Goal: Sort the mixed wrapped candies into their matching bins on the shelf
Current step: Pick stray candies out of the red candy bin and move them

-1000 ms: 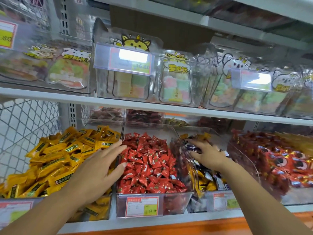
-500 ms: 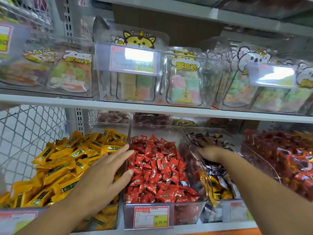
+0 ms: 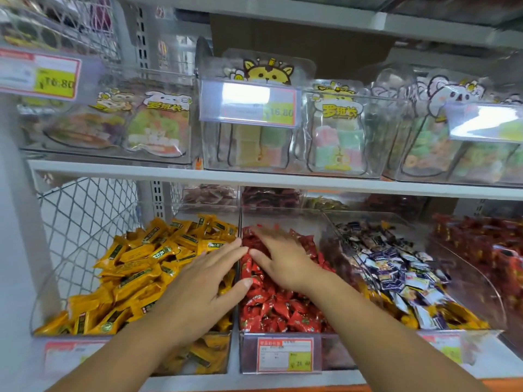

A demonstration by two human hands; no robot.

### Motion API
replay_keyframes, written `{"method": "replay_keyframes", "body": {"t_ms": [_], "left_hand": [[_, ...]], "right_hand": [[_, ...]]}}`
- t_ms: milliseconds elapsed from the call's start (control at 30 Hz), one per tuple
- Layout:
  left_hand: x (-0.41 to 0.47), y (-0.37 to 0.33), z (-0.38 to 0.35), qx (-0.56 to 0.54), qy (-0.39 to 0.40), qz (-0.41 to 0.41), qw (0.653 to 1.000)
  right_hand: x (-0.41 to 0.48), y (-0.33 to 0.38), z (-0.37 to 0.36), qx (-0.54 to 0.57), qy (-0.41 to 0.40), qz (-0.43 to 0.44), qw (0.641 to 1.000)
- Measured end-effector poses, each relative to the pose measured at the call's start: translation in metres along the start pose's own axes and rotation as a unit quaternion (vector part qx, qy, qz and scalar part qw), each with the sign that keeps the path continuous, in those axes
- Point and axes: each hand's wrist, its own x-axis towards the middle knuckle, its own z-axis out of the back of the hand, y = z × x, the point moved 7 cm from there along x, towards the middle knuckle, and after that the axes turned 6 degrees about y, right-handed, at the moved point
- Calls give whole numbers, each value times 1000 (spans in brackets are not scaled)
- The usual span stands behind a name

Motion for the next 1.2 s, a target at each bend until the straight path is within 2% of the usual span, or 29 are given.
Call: {"method": "replay_keyframes", "body": {"t_ms": [167, 233, 267, 367, 400, 567, 667, 867, 1033, 1200], "left_hand": [[-2, 0, 0, -1, 0, 5, 1000], [-2, 0, 0, -5, -2, 4, 1000], [-2, 0, 0, -6, -4, 2, 1000], [-2, 1, 0, -6, -9, -1, 1000], [-2, 2, -1, -5, -12, -1, 1000], [-2, 2, 0, -14, -13, -2, 1000], [-1, 2, 0, -14, -13, -4, 1000], [0, 2, 0, -8, -11, -4, 1000], [-3, 0, 0, 5, -10, 5, 1000], [-4, 0, -1, 8, -10, 6, 1000]], "right_hand": [[-15, -25, -4, -74, 179, -71, 979], [-22, -29, 18, -40, 199, -70, 977], [-23, -27, 30, -11, 177, -68, 982], [-6, -21, 51, 12, 42, -74, 996], [4, -20, 48, 14, 27, -84, 996], [43, -22, 5, -6, 66, -92, 994], [41, -33, 5, -10, 23, -110, 994], [-1, -48, 35, 99, -87, -95, 987], [-16, -49, 42, 134, -125, -84, 979], [-20, -37, 44, 213, -89, -78, 970]]}}
